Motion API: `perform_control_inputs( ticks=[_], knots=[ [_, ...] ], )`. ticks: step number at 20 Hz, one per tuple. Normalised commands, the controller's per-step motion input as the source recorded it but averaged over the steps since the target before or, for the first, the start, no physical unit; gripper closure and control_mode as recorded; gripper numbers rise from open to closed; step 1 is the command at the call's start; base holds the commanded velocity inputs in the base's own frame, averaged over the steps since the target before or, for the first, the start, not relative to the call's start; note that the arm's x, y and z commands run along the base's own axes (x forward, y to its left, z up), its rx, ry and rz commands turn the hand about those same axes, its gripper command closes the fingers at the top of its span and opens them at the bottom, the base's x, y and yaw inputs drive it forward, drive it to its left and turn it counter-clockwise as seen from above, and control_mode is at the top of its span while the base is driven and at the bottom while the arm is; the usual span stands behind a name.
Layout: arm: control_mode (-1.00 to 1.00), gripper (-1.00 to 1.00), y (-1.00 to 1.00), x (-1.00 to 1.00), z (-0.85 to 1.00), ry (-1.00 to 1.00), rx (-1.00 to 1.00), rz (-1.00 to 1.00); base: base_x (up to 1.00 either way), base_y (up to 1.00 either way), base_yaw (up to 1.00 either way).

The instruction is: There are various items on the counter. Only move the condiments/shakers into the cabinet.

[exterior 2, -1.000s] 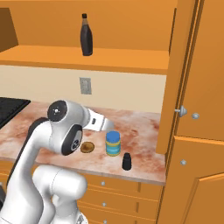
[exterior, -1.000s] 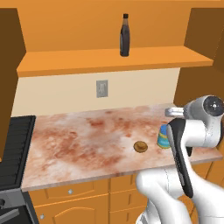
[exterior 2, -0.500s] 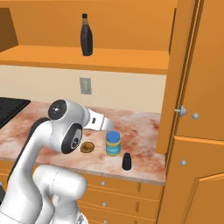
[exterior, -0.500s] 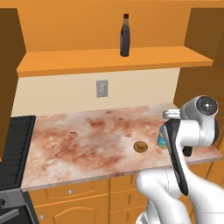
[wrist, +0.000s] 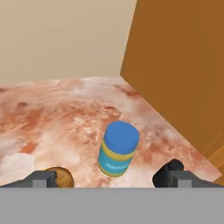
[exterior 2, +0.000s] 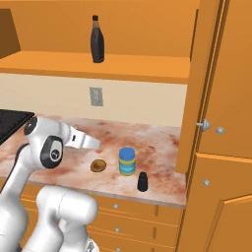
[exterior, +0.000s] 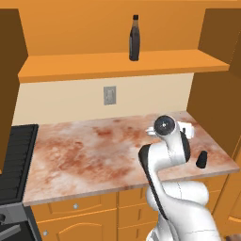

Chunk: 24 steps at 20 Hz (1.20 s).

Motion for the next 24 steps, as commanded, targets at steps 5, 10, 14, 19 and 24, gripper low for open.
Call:
perform_control_inputs(
  ticks=[5, 10, 14, 19, 24],
  knots=[
    [-1.00, -1.00, 0.54, 0.58, -0.36, 0.00, -0.07, -0.34, 0.00, 0.00, 0.00],
    [-1.00, -1.00, 0.16, 0.68, -0.43, 0.00, -0.13, -0.43, 0.00, 0.00, 0.00],
    [-1.00, -1.00, 0.00, 0.67, -0.33, 0.00, -0.13, -0.44, 0.00, 0.00, 0.00],
    [-1.00, -1.00, 0.00, 0.38, -0.10, -0.03, -0.07, -0.32, 0.00, 0.00, 0.00],
    [-1.00, -1.00, 0.00, 0.01, 0.00, 0.00, 0.00, 0.00, 0.00, 0.00, 0.00]
  ],
)
